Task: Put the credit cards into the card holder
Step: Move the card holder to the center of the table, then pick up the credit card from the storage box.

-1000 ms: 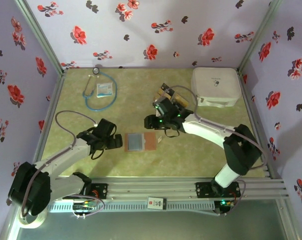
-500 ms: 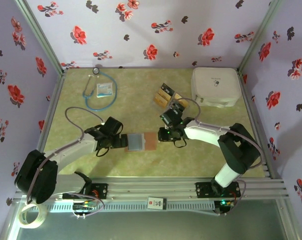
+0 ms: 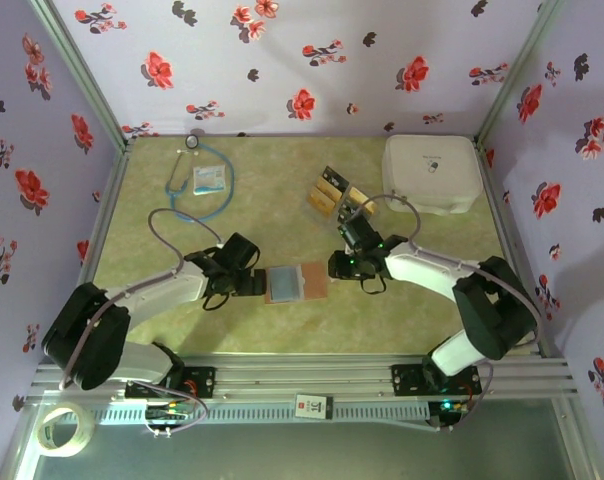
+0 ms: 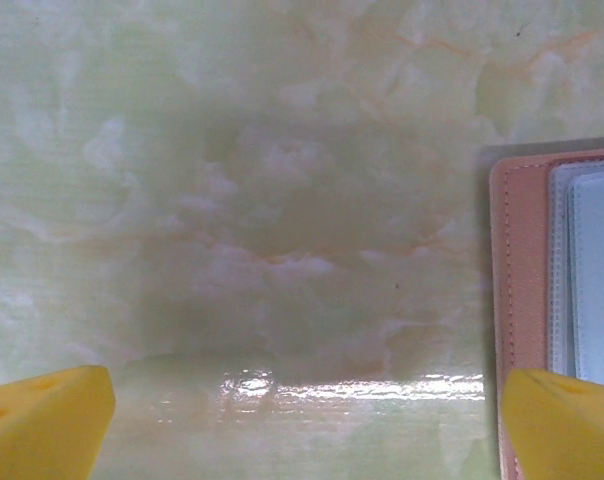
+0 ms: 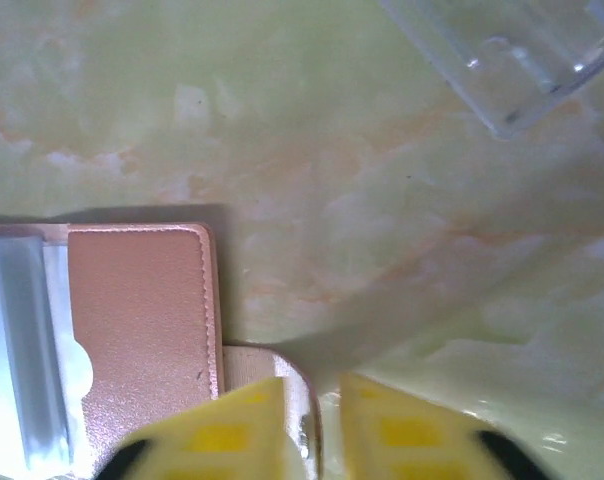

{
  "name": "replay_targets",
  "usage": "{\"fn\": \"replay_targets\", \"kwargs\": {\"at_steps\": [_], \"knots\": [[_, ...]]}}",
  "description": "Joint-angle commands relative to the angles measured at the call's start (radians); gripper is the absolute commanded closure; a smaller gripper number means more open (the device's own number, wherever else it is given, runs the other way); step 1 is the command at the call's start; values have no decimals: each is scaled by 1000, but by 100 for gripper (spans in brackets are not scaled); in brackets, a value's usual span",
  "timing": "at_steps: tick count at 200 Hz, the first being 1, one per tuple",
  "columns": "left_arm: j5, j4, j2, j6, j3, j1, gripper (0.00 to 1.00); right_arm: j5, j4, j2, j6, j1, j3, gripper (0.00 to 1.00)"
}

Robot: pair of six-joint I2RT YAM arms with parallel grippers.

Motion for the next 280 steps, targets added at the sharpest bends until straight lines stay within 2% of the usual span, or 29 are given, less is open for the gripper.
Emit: {"fn": "replay_targets", "kwargs": {"at_steps": [1, 23, 46, 74, 102, 121, 134, 146, 183, 280], "knots": [[-6, 4, 11, -9, 27, -7, 0, 34, -91, -80, -36, -10, 63, 52], [-9, 11, 7, -9, 20, -9, 0, 128, -194, -124, -97, -23, 172, 44], [-9, 17, 7, -10, 14, -8, 0, 246, -272, -117, -192, -35, 299, 42], [-9, 22, 7, -4, 10, -8, 0, 415, -333, -42, -292, -37, 431, 42], [-9, 23, 7, 3, 11, -7, 0, 469, -359, 59, -387, -38, 526, 42], [-9, 26, 11, 12, 14, -7, 0, 451, -434, 148, -425, -42, 619, 42], [-9, 28, 16, 17, 16, -6, 0, 451, -497, 213, -439, -43, 682, 46], [-8, 28, 21, 25, 22, -5, 0, 418, -516, 249, -458, -43, 706, 49], [-9, 22, 17, 46, 29, 4, 0, 438, -555, 337, -486, -43, 755, 52], [5, 45, -13, 57, 8, 19, 0, 402, -545, 375, -479, -42, 727, 52]]}}
